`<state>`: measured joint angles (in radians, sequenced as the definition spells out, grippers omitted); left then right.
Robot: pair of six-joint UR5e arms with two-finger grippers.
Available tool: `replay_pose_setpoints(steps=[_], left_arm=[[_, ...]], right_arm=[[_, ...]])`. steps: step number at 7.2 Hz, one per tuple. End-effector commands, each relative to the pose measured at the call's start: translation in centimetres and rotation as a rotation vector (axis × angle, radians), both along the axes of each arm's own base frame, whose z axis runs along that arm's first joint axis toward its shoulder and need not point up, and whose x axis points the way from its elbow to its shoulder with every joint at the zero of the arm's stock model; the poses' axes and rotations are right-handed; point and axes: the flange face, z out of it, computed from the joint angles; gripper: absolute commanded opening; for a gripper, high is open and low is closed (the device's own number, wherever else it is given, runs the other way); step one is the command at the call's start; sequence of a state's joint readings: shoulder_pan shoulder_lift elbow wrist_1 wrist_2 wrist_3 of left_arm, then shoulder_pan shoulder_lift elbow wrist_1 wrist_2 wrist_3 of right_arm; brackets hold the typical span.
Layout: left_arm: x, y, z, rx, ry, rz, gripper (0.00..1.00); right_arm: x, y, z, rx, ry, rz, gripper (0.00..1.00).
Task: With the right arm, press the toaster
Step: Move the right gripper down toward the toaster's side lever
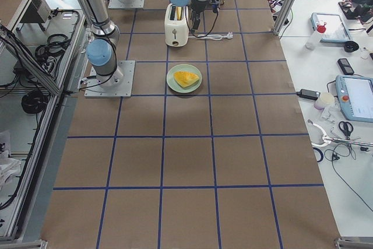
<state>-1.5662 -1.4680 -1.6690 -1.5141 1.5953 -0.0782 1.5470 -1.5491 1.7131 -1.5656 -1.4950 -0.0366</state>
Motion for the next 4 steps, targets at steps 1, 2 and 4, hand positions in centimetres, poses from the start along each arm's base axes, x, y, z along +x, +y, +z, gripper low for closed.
replay_pose_setpoints(steps=[1,2,4], left_arm=[[0.0,0.0,-0.1,0.001,0.000,0.000,1.00],[0.0,0.0,0.0,0.000,0.000,0.000,1.00],[0.0,0.0,0.0,0.000,0.000,0.000,1.00]], right_arm=[[-0.2,0.7,1.8,-0.124,0.021,-0.019,0.89],[0.0,0.3,1.5,-0.168,0.002,-0.027,0.89],[0.2,1.3,-1.0,-0.222,-0.025,-0.041,0.88]])
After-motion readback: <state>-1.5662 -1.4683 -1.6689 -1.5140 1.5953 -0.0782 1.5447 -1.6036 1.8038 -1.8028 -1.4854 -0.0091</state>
